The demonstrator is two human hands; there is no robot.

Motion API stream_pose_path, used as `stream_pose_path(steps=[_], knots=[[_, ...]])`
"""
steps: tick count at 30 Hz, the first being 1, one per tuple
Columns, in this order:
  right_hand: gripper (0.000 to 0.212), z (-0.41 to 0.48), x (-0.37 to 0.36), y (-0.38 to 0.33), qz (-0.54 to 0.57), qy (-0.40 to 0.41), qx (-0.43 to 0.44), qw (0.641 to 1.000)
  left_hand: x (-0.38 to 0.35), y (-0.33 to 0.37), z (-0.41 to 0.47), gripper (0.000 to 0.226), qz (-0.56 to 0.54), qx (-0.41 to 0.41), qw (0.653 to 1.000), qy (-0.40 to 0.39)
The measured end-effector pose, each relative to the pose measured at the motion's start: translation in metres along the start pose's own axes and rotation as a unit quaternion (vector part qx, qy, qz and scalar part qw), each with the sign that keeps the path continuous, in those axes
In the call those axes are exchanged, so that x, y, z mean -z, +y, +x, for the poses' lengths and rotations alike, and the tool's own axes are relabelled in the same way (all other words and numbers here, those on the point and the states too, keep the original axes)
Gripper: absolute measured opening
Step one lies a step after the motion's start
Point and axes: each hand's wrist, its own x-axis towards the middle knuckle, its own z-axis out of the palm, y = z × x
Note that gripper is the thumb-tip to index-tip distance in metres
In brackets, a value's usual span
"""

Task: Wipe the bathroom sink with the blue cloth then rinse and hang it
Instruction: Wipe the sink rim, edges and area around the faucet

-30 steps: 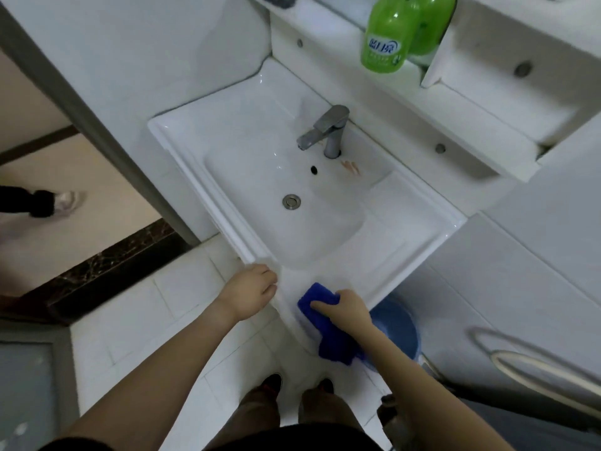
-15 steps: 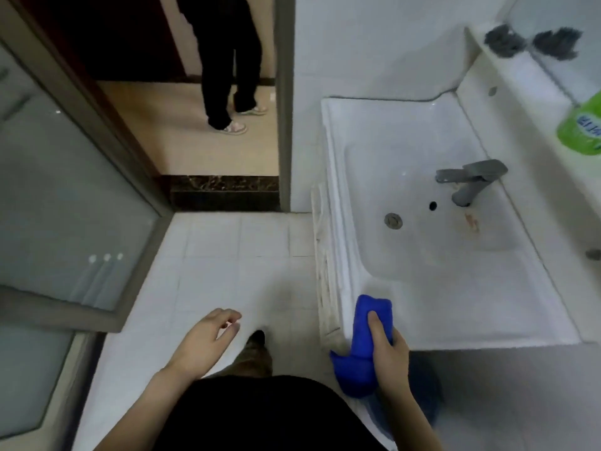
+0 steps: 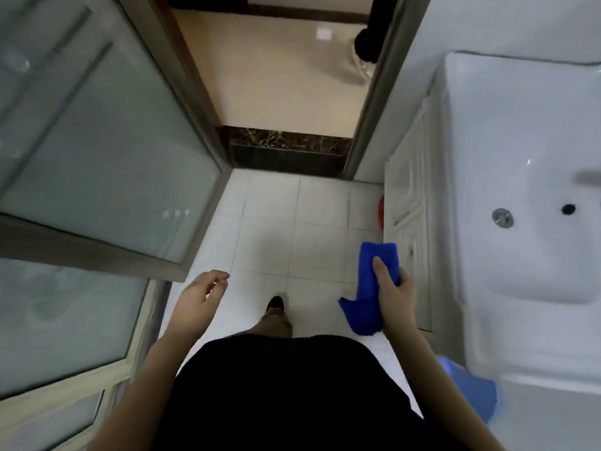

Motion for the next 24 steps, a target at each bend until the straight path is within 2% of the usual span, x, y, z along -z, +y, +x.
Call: stream_pose_path(steps=[4, 11, 13, 20, 24], knots=[[0.028, 0.009, -0.04, -0.021, 0.027, 0.064, -0.025, 0.997, 0.037, 0.02, 0.065, 0.017, 0.021, -0.044, 0.998, -0.034], [0.031, 0.056, -0.058, -0.096, 0.048, 0.128, 0.018, 0.99, 0.066, 0.097, 0.193, 0.019, 0.034, -0.145, 0.987, -0.067], [0.036, 0.079, -0.059, -0.112, 0.06, 0.141, 0.017, 0.988, 0.06, 0.115, 0.226, 0.019, 0.057, -0.166, 0.981, -0.079], [0.034, 0.174, -0.07, -0.168, 0.093, 0.174, -0.021, 0.98, 0.012, 0.183, 0.325, 0.015, 0.082, -0.161, 0.974, -0.137], [0.023, 0.215, -0.067, -0.219, 0.128, 0.188, -0.007, 0.974, -0.012, 0.261, 0.378, 0.017, 0.113, -0.225, 0.948, -0.194]])
